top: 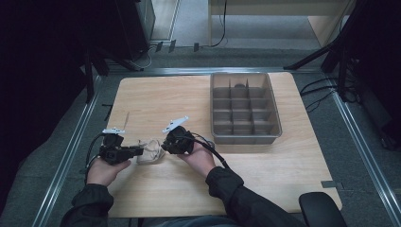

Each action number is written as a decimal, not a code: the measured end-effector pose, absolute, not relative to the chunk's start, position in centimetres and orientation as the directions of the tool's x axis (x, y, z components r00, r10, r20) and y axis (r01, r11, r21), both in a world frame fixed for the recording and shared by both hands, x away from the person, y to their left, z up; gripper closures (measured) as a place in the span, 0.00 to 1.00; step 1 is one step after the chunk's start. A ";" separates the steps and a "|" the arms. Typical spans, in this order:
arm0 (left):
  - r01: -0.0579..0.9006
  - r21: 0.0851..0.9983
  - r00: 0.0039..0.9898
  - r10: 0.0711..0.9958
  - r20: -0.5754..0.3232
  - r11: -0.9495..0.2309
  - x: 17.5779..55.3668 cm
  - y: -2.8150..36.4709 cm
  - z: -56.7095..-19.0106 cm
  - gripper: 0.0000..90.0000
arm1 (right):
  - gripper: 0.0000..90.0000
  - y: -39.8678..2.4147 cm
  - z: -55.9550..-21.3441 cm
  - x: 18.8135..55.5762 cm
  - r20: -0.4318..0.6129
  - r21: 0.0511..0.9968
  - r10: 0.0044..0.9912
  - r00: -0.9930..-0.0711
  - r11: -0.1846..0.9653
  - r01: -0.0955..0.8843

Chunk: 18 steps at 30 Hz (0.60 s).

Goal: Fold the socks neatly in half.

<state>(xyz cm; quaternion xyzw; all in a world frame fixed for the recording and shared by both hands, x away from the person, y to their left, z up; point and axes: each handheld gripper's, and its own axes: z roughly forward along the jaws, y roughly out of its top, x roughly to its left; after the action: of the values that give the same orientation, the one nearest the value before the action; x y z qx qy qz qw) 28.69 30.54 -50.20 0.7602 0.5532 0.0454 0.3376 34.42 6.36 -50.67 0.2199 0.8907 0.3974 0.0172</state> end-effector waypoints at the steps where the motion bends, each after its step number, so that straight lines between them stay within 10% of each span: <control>1: 0.812 0.563 0.380 0.872 -0.307 -0.156 28.6 30.7 -50.3 0.80 | 0.90 6.5 -50.5 34.5 0.144 0.720 0.398 -0.906 0.586 0.372; 18: 0.823 0.533 0.398 0.869 -0.294 -0.197 29.0 30.7 -52.0 0.82 | 0.90 11.0 -51.2 34.7 0.158 0.703 0.361 -0.919 0.612 0.361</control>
<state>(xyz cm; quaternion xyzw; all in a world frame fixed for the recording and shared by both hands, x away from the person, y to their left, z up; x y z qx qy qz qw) 28.98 30.67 -52.02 0.7727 0.5473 0.0363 0.3195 34.67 11.03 -51.21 0.2011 0.8978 0.3918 -0.0001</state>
